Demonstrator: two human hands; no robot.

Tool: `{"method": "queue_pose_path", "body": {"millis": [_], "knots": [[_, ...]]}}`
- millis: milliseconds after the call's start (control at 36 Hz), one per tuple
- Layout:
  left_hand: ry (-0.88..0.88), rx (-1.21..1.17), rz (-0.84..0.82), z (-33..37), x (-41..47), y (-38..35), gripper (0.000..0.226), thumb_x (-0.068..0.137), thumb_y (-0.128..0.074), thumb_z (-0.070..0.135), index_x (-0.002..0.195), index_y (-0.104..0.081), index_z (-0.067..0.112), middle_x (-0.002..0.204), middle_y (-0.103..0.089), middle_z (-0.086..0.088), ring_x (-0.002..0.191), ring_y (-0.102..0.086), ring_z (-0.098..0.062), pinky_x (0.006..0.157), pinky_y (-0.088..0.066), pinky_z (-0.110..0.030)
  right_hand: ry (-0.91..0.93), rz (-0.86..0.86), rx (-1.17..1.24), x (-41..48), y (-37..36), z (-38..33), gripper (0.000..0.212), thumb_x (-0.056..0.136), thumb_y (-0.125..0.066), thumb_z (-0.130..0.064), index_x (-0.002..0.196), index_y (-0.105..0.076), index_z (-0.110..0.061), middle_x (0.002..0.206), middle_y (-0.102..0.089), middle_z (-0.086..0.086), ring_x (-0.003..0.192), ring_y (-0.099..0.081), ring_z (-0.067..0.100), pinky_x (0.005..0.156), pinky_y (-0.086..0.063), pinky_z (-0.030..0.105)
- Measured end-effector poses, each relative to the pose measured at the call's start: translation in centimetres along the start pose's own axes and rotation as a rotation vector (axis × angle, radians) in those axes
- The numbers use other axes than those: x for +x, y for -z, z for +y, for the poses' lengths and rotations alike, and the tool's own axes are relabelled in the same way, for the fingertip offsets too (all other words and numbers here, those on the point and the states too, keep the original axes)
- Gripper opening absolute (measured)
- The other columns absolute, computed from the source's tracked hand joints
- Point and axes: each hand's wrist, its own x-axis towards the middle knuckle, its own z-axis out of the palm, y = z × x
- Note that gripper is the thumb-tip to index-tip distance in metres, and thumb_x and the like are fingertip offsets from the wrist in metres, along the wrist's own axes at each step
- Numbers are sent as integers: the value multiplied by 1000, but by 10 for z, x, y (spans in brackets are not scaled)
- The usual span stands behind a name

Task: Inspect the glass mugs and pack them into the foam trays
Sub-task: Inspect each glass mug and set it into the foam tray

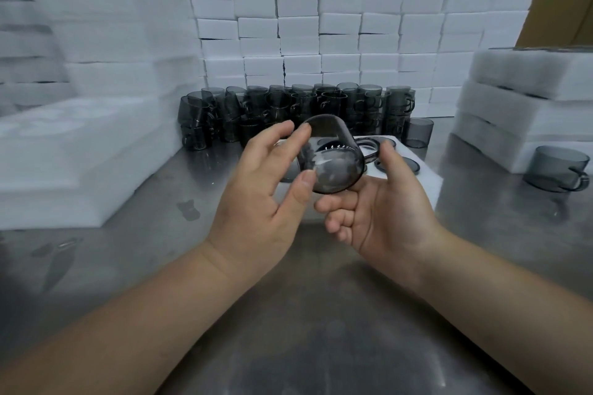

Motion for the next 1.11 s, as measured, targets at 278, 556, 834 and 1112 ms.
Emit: {"method": "queue_pose_path", "body": {"millis": [278, 556, 834, 1112], "knots": [[12, -20, 23, -3, -1, 0, 37, 90, -40, 32, 127, -40, 26, 124, -37, 19, 117, -41, 0, 101, -37, -19, -7, 5, 8, -1, -6, 0, 87, 62, -35, -69, 110, -57, -1, 78, -71, 15, 41, -55, 17, 40, -42, 19], [-4, 38, 58, -4, -2, -1, 41, 88, -43, 23, 129, -37, 28, 116, -39, 23, 106, -43, 9, 95, -33, -7, 142, 51, -7, -4, -11, 0, 77, 65, -43, -61, 116, -57, -5, 89, -69, 8, 50, -58, 15, 46, -45, 21], [7, 101, 83, 5, -1, 1, 45, 83, -52, 26, 125, -52, 12, 116, -42, 2, 103, -46, -4, 95, -35, -9, 290, 119, -70, -6, -15, 1, 68, 56, -61, -52, 111, -62, -11, 115, -62, 16, 62, -61, 14, 52, -47, 21], [60, 65, 27, 4, -1, -1, 53, 80, -52, 32, 129, -50, 10, 125, -42, 4, 115, -41, 0, 97, -38, -15, 383, 87, -254, -8, -13, 3, 16, 73, -68, -32, 87, -73, -38, 89, -69, -10, 76, -61, 8, 65, -51, 21]]}}
